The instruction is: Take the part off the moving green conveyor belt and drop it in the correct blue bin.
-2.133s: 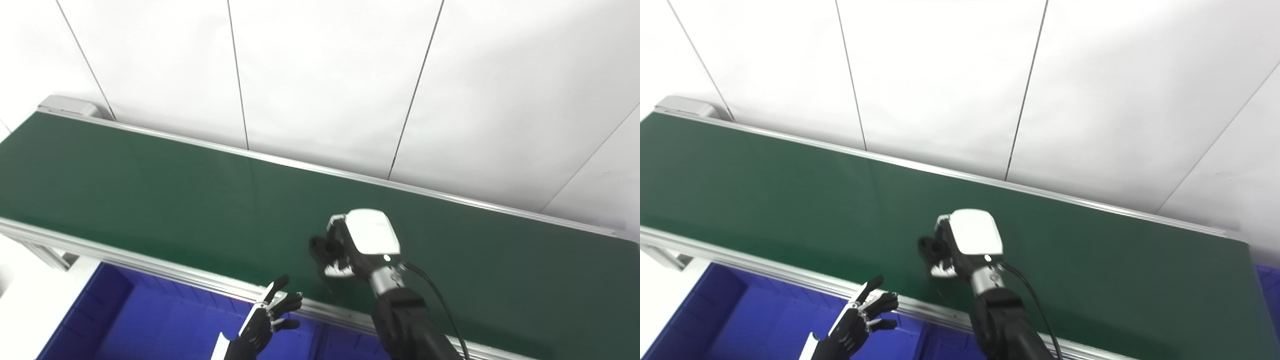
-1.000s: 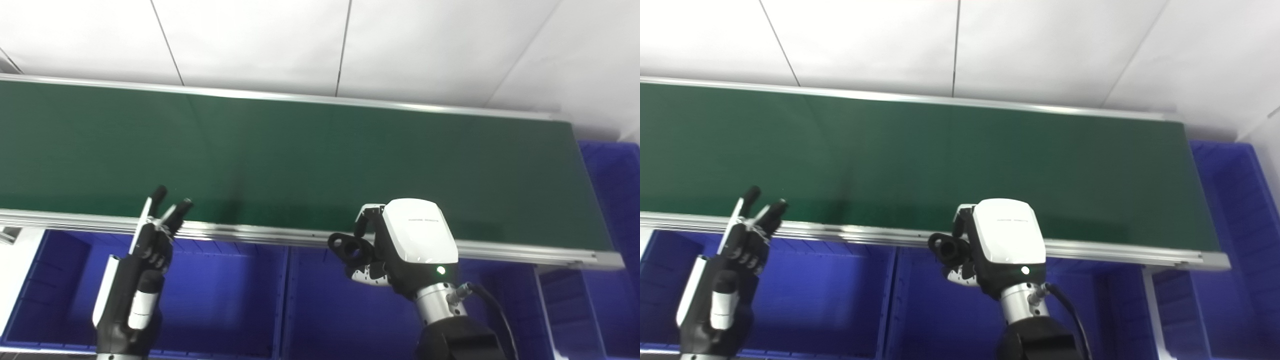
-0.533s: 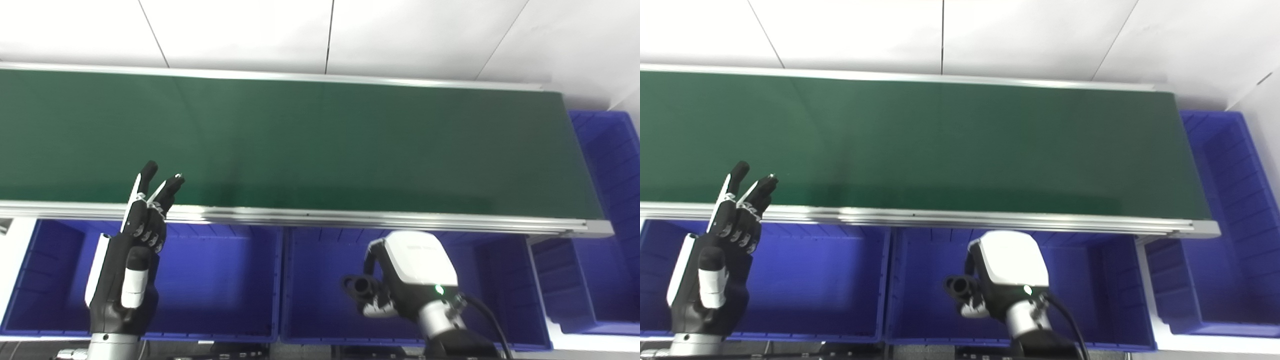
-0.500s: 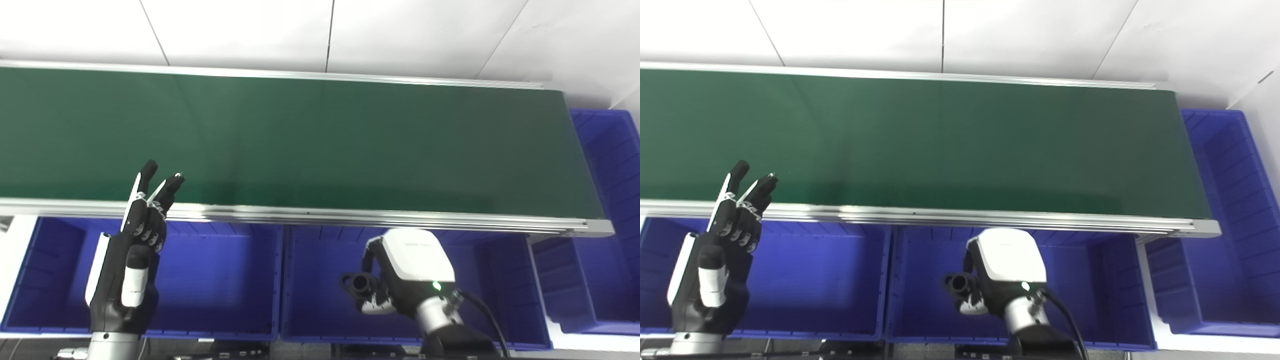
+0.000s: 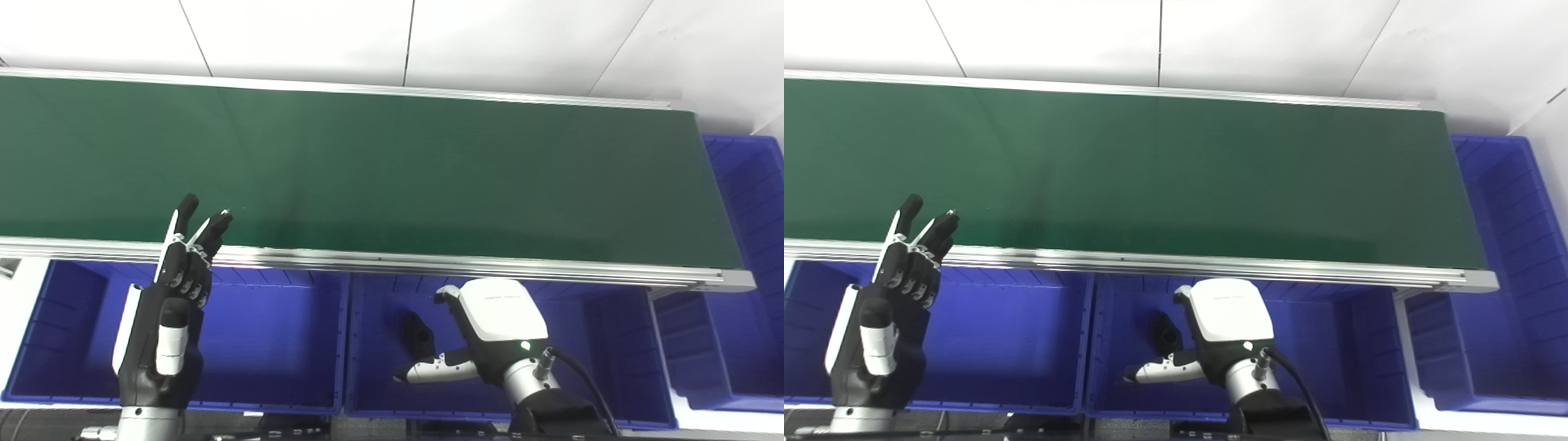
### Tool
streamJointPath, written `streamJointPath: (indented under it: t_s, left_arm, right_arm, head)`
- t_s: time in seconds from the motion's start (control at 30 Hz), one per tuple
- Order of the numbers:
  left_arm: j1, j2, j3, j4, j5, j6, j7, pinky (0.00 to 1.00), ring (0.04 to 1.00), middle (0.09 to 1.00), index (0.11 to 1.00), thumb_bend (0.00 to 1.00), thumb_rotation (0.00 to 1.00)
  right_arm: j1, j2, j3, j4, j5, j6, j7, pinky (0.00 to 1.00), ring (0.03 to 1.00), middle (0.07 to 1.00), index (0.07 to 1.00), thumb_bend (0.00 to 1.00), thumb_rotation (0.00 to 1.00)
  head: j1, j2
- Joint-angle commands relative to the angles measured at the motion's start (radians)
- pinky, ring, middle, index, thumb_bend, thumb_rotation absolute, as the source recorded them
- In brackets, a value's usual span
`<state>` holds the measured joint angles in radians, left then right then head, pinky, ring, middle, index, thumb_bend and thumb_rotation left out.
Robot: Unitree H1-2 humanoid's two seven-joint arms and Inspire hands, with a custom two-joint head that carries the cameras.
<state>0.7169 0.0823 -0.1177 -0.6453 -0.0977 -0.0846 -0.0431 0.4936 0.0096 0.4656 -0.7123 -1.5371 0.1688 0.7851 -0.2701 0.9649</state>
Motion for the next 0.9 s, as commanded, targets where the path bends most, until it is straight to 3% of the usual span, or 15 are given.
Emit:
streamJointPath:
  t_s: [0.0,0.1,0.2,0.27,0.33,0.37,0.4,0.5,0.57,0.77,0.87]
  left_arm:
    - [0.012,-0.006,-0.006,-0.009,0.018,-0.046,-0.010,0.97,0.945,0.901,1.000,0.78,0.92]
    - [0.019,-0.007,-0.007,-0.001,0.033,-0.060,-0.009,0.97,0.936,0.899,1.000,0.78,0.92]
    - [0.023,-0.005,-0.006,0.011,0.043,-0.076,-0.010,0.96,0.935,0.897,1.000,0.78,0.92]
    - [0.024,0.000,-0.006,0.017,0.039,-0.081,-0.014,0.97,0.942,0.900,1.000,0.78,0.91]
    - [0.022,0.005,-0.005,0.028,0.038,-0.089,-0.017,0.97,0.945,0.903,1.000,0.78,0.91]
    - [0.021,0.007,-0.004,0.035,0.040,-0.096,-0.018,0.97,0.945,0.903,1.000,0.78,0.91]
    - [0.019,0.009,-0.002,0.042,0.042,-0.102,-0.019,0.97,0.946,0.903,1.000,0.78,0.91]
    - [0.016,0.013,0.002,0.061,0.049,-0.116,-0.020,0.96,0.944,0.901,1.000,0.79,0.91]
    - [0.015,0.016,0.002,0.072,0.058,-0.122,-0.021,0.96,0.943,0.899,1.000,0.80,0.91]
    - [0.016,0.019,-0.001,0.099,0.065,-0.146,-0.024,0.98,0.950,0.898,1.000,0.79,0.90]
    - [0.022,0.022,0.000,0.119,0.052,-0.166,-0.027,0.99,0.956,0.899,1.000,0.78,0.90]
  right_arm:
    - [0.020,0.029,-0.020,-0.104,0.126,-0.005,0.009,0.51,0.648,0.752,0.791,1.00,0.97]
    - [0.060,0.029,-0.089,-0.213,0.333,0.044,0.028,0.54,0.668,0.760,0.787,1.00,1.00]
    - [0.130,0.033,-0.195,-0.237,0.615,0.043,-0.073,0.52,0.655,0.737,0.764,1.00,0.98]
    - [0.193,0.035,-0.274,-0.237,0.910,0.026,-0.184,0.51,0.633,0.718,0.757,0.99,0.95]
    - [0.282,0.087,-0.337,-0.148,1.221,-0.130,-0.350,0.55,0.643,0.716,0.752,0.97,0.89]
    - [0.310,0.111,-0.350,-0.097,1.289,-0.215,-0.408,0.59,0.657,0.718,0.752,0.96,0.88]
    - [0.328,0.125,-0.356,-0.049,1.324,-0.289,-0.453,0.60,0.669,0.722,0.761,0.96,0.90]
    - [0.324,0.132,-0.363,0.049,1.345,-0.406,-0.502,0.65,0.716,0.764,0.805,0.96,0.98]
    - [0.307,0.136,-0.373,0.107,1.379,-0.445,-0.518,0.70,0.773,0.822,0.856,0.94,1.00]
    - [0.295,0.130,-0.357,0.194,1.380,-0.563,-0.589,0.78,0.839,0.874,0.890,0.92,1.00]
    - [0.295,0.124,-0.345,0.232,1.389,-0.618,-0.627,0.82,0.871,0.902,0.909,0.91,1.00]
  head:
    - [0.006,-0.003]
    - [0.019,-0.020]
    - [0.025,-0.031]
    - [0.032,-0.044]
    - [0.042,-0.063]
    - [0.043,-0.067]
    - [0.043,-0.075]
    - [0.038,-0.092]
    - [0.032,-0.108]
    - [0.025,-0.156]
    - [0.021,-0.203]
